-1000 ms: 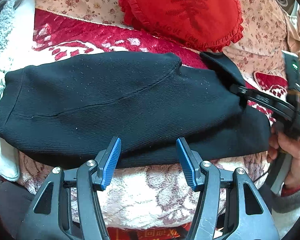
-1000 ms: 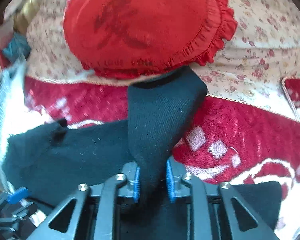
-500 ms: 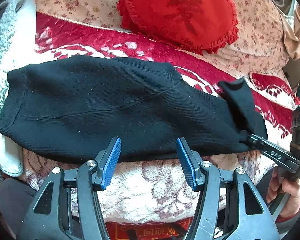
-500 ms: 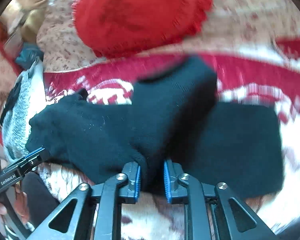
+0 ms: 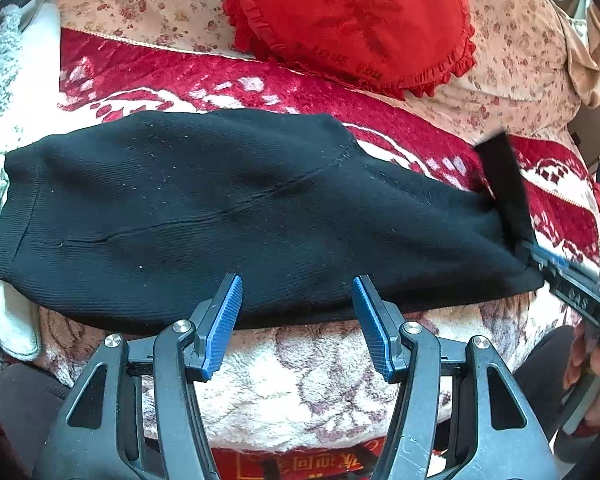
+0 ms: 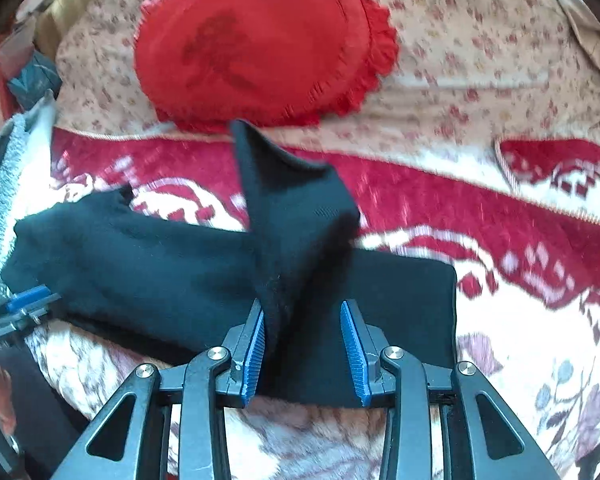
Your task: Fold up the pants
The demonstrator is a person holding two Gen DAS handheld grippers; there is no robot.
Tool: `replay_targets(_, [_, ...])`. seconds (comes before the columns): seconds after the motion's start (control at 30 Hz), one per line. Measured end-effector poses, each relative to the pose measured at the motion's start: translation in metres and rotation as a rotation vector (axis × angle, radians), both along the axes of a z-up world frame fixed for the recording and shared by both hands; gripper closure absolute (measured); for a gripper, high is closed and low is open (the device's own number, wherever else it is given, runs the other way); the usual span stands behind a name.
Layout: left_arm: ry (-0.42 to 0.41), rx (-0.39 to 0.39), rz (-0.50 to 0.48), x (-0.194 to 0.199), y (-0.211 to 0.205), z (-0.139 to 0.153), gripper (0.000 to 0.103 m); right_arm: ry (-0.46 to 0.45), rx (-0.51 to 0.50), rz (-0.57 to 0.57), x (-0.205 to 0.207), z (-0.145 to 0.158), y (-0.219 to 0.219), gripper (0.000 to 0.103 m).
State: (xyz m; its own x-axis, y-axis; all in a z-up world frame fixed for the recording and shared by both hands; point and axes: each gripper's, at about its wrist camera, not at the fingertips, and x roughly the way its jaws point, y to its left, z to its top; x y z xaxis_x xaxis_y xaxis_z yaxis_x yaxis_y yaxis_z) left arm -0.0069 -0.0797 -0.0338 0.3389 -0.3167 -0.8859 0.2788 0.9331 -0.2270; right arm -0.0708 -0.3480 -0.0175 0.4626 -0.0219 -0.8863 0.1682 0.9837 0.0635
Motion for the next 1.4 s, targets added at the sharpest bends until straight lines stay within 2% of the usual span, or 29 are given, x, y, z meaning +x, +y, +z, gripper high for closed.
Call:
replay_targets(0.07, [0.006, -0.007, 0.010, 0.002, 0.002, -0.001, 0.047, 0.007, 0.088, -0.045, -0.011, -0.006, -0.013, 0.067])
replay_targets(0.17, [0.009, -0.010, 0.005, 0.002, 0.000, -0.002, 0.047, 0.042, 0.168, -0.131, -0.029, -0.019, -0.032, 0.065])
replay_targets(0.23, [0.006, -0.006, -0.005, 0.001, -0.001, -0.002, 0.047, 0.075, 0.151, -0.173, -0.039, -0.026, -0.039, 0.065])
replay_targets(0.37, [0.004, -0.010, -0.010, -0.001, 0.001, 0.001, 0.047, 0.068, 0.158, -0.190, -0.055, -0.019, -0.052, 0.065])
replay_targets(0.43, [0.001, -0.022, -0.005, -0.002, 0.006, 0.005, 0.047, 0.044, 0.122, -0.188, -0.058, -0.006, -0.054, 0.065])
replay_targets(0.53, [-0.014, -0.022, 0.022, -0.003, 0.019, 0.011, 0.047, -0.040, 0.068, -0.170, -0.059, 0.021, -0.049, 0.065])
replay_targets(0.6, [-0.020, -0.021, 0.057, -0.003, 0.034, 0.015, 0.047, -0.089, 0.099, -0.104, -0.053, 0.031, -0.036, 0.065])
replay_targets(0.67, [-0.024, -0.025, 0.100, -0.002, 0.052, 0.017, 0.047, -0.125, 0.148, 0.033, -0.043, 0.034, -0.009, 0.065])
replay_targets(0.8, [-0.016, -0.015, 0.217, 0.005, 0.098, 0.014, 0.047, -0.141, 0.139, 0.282, -0.028, 0.025, 0.060, 0.065])
replay_targets(0.97, [0.000, 0.005, 0.374, 0.017, 0.154, 0.007, 0.047, -0.180, 0.014, 0.513, -0.019, 0.006, 0.134, 0.065])
replay_targets(1.13, [0.025, 0.002, 0.504, 0.029, 0.194, -0.002, 0.047, -0.229, -0.065, 0.693, -0.012, -0.002, 0.181, 0.065])
replay_targets(1.27, [0.064, -0.022, 0.523, 0.038, 0.201, -0.014, 0.047, -0.221, -0.100, 0.786, -0.002, -0.015, 0.212, 0.065])
replay_targets(1.4, [0.047, 0.019, 0.487, 0.044, 0.187, -0.015, 0.047, -0.191, -0.099, 0.842, 0.012, -0.031, 0.232, 0.065])
